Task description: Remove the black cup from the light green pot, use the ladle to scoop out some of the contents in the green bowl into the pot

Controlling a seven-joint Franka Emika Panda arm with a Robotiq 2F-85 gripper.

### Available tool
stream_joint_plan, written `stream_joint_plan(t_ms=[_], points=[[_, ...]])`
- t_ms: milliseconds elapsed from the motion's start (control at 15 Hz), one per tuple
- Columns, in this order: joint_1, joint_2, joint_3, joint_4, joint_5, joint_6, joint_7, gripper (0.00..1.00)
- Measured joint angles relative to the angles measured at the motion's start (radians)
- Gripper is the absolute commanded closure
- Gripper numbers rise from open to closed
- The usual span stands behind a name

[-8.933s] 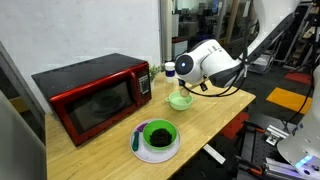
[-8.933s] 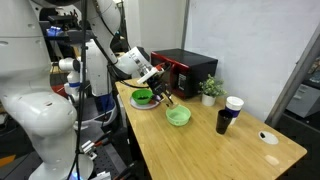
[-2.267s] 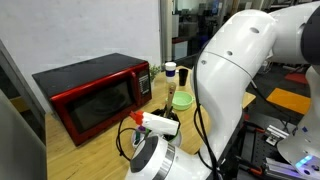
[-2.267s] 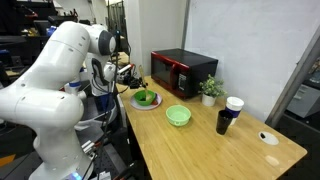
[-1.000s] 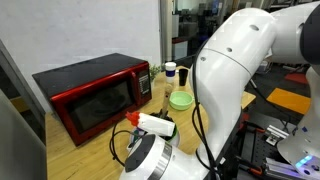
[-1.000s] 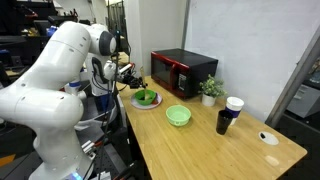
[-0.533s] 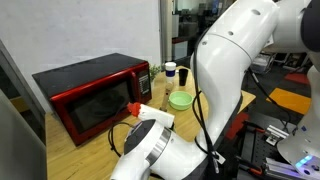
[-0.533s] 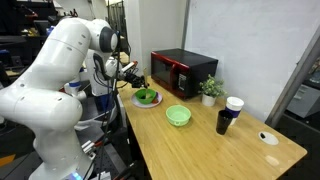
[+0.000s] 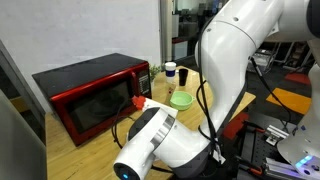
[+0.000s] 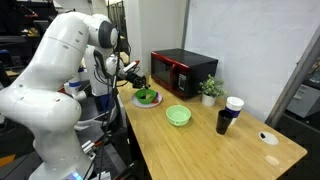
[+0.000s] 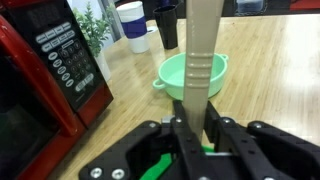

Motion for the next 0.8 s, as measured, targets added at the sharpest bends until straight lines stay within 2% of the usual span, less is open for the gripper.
stream_joint_plan(t_ms=[800], points=[[-0.016,-0.045,0.000,-0.044,0.018,0.068,0.000,0.94]])
